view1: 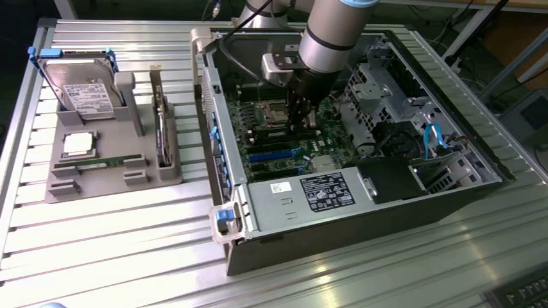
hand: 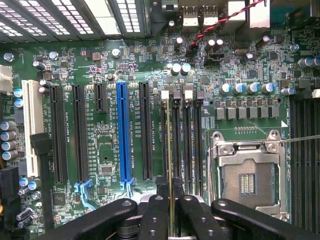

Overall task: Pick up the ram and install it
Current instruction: 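Insert the ram into the slot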

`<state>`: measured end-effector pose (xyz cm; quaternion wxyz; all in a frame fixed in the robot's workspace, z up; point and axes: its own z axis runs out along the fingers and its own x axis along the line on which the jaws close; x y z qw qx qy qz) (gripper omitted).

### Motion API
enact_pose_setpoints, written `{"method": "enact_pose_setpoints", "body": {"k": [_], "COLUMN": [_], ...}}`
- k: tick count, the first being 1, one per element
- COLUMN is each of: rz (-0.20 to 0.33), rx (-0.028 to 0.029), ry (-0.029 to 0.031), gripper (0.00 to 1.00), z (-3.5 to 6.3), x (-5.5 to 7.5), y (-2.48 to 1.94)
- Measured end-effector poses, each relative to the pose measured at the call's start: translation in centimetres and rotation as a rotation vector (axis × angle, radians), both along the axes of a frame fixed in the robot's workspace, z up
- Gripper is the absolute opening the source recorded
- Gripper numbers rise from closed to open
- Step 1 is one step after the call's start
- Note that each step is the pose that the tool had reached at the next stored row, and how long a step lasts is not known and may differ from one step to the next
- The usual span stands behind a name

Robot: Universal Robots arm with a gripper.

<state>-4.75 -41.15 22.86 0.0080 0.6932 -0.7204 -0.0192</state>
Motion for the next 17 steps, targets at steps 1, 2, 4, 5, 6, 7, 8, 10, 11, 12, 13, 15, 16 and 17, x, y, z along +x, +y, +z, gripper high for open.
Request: {"method": "enact_pose_setpoints", "body": {"k": [1, 2, 4, 5, 6, 7, 8, 10, 11, 12, 13, 15, 16, 17], "rz": [0.001, 0.002, 0.002, 0.002, 0.002, 0.002, 0.002, 0.002, 0.002, 0.002, 0.002, 0.002, 0.002, 0.002], "rx": [0.0000, -0.0001, -0.0001, -0.0001, -0.0001, -0.0001, -0.0001, -0.0002, -0.0004, -0.0009, -0.0013, -0.0019, -0.0018, -0.0017], "ry": [-0.0001, 0.0000, -0.0001, 0.0000, 0.0000, 0.0000, -0.0001, 0.0000, 0.0000, 0.0000, 0.0001, 0.0000, 0.0001, 0.0000], "gripper": [0.14, 0.14, 0.14, 0.14, 0.14, 0.14, 0.14, 0.14, 0.14, 0.14, 0.14, 0.14, 0.14, 0.14], "z": [-0.01, -0.01, -0.01, -0.01, -0.01, -0.01, -0.01, -0.08, -0.13, -0.20, -0.23, -0.30, -0.24, 0.07], "x": [0.02, 0.03, 0.03, 0.03, 0.03, 0.03, 0.03, 0.03, 0.03, 0.03, 0.03, 0.03, 0.02, 0.02], "y": [0.03, 0.04, 0.04, 0.04, 0.05, 0.04, 0.05, 0.05, 0.05, 0.05, 0.04, 0.04, 0.04, 0.05]}}
